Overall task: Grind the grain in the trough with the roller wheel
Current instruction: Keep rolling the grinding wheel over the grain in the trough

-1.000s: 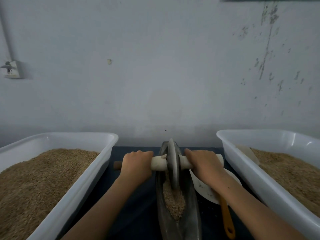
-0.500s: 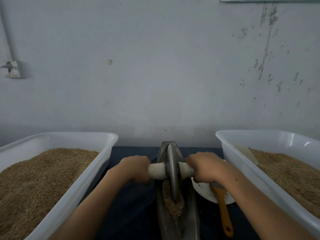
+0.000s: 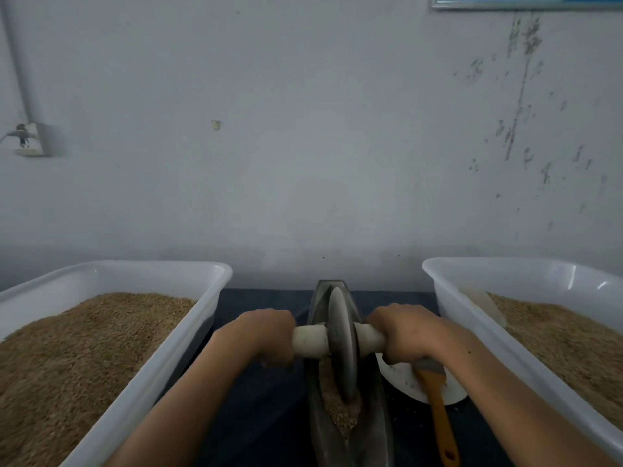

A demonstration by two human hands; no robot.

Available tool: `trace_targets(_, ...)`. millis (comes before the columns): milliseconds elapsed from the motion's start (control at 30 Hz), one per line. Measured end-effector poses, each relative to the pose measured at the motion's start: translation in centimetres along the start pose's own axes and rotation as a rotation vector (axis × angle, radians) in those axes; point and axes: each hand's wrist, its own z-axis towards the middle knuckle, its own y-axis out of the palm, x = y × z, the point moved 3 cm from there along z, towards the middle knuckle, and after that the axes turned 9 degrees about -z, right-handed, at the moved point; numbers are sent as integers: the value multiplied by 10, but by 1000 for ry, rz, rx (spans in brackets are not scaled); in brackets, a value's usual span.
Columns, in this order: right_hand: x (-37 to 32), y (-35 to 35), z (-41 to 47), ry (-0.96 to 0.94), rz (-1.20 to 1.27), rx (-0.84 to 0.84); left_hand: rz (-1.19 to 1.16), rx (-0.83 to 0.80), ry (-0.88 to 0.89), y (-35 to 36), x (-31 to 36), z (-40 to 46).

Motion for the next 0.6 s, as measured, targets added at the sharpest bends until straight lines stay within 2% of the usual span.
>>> trace_targets(67, -1, 0, -3, -4, 42, -91, -34, -88, 11, 2, 1, -1)
trace_targets(133, -2, 0, -3, 2, 33, -92, -18, -61, -2, 2, 1, -2)
trace_targets(200, -4, -1, -1, 28, -28, -10, 36, 59, -23, 0, 1, -1)
trace_targets(367, -7, 2, 1, 125, -88, 325, 109, 475, 15, 3, 2, 5)
trace_targets(433, -8, 5, 2, 137, -82, 386, 104, 574, 35, 5, 3, 5)
trace_targets(500, -7, 5, 2, 137, -67, 368, 108, 571, 51, 5, 3, 6)
trace_targets(600, -4, 1, 2, 102, -66, 205, 109, 369, 55, 1, -1, 8)
